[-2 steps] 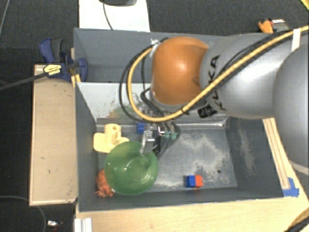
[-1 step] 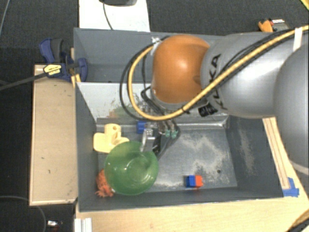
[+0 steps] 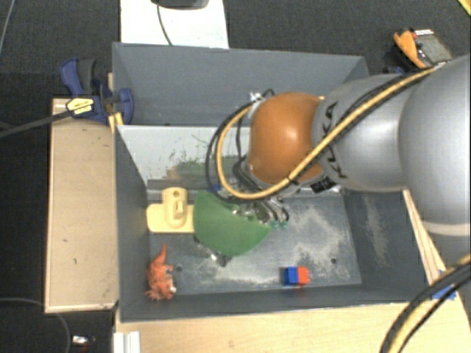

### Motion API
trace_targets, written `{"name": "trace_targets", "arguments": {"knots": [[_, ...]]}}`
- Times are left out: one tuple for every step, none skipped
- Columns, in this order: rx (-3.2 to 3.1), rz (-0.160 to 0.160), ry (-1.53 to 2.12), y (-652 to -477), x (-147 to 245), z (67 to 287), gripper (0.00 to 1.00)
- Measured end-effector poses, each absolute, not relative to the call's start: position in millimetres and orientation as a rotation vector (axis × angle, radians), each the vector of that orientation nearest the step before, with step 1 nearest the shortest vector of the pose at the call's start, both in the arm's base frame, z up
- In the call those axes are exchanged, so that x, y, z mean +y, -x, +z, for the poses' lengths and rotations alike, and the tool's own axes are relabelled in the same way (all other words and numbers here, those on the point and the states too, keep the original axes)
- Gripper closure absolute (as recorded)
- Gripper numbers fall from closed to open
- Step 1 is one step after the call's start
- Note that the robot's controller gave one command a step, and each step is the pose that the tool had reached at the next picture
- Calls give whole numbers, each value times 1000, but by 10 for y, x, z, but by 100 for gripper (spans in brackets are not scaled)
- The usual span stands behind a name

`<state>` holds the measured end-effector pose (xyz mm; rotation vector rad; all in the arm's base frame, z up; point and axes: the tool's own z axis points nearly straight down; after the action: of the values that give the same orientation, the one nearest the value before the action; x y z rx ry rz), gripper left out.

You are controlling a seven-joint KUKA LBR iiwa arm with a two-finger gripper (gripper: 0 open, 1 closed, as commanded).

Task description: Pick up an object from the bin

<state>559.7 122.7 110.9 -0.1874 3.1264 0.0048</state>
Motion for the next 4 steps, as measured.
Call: {"name": "trace_targets", "arguments": {"knots": [[3111,3,294,-5582,1937,850,0],[3116,8,253,-5559,1945,840,0],[2974,-38,925,-5331,1823,792,0],[2665,-11,1553,-5049,1823,801,100]]}}
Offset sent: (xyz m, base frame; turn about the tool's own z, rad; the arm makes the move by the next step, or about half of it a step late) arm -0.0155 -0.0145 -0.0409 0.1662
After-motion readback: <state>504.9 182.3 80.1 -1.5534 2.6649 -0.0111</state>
